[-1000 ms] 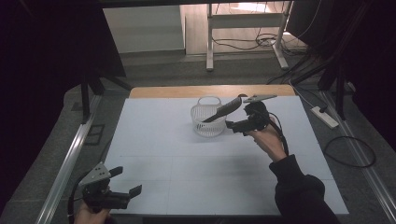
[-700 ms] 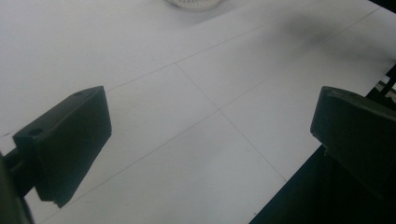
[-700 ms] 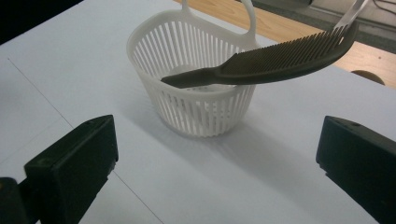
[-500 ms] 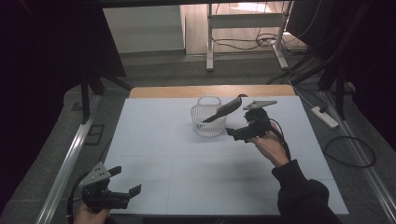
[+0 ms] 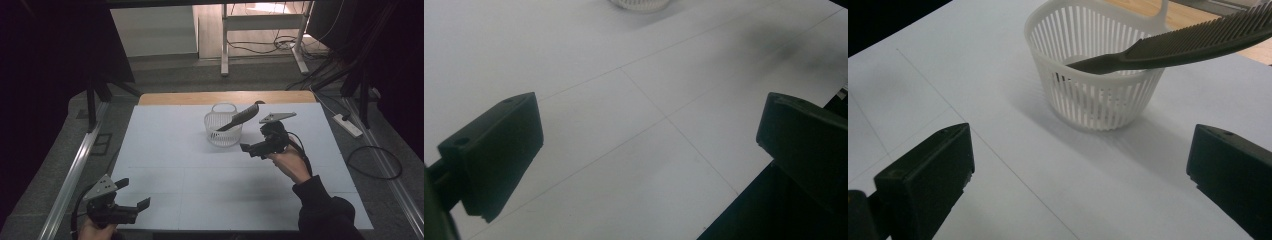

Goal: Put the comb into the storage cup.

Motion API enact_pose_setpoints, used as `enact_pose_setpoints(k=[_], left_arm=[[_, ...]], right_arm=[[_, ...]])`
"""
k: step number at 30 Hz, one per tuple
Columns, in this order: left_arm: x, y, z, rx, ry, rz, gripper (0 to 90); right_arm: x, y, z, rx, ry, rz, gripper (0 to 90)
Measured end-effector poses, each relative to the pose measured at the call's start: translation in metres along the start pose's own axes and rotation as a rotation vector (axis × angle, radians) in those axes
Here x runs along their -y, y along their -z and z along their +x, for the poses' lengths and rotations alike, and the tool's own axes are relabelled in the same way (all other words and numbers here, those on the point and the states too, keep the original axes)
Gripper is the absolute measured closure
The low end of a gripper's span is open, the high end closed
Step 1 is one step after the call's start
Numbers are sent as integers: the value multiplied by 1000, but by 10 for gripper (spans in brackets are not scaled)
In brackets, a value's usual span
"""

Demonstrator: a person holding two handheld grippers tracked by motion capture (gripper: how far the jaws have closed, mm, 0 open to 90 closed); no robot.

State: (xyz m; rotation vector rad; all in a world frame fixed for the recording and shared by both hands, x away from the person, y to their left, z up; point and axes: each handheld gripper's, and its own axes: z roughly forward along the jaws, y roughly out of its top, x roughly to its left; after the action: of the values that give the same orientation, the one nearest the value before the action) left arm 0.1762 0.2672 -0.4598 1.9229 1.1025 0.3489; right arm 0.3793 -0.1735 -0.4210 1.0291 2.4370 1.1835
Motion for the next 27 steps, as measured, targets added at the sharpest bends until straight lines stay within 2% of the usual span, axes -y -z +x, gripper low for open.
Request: enact_pose_setpoints(k=[22,27], left_arm=[[0,0,1,2,6,3,0],[0,0,1,2,6,3,0]], right_arm=[[17,23,9,-2,40,-6,4],[23,26,11,-7,49,13,8]])
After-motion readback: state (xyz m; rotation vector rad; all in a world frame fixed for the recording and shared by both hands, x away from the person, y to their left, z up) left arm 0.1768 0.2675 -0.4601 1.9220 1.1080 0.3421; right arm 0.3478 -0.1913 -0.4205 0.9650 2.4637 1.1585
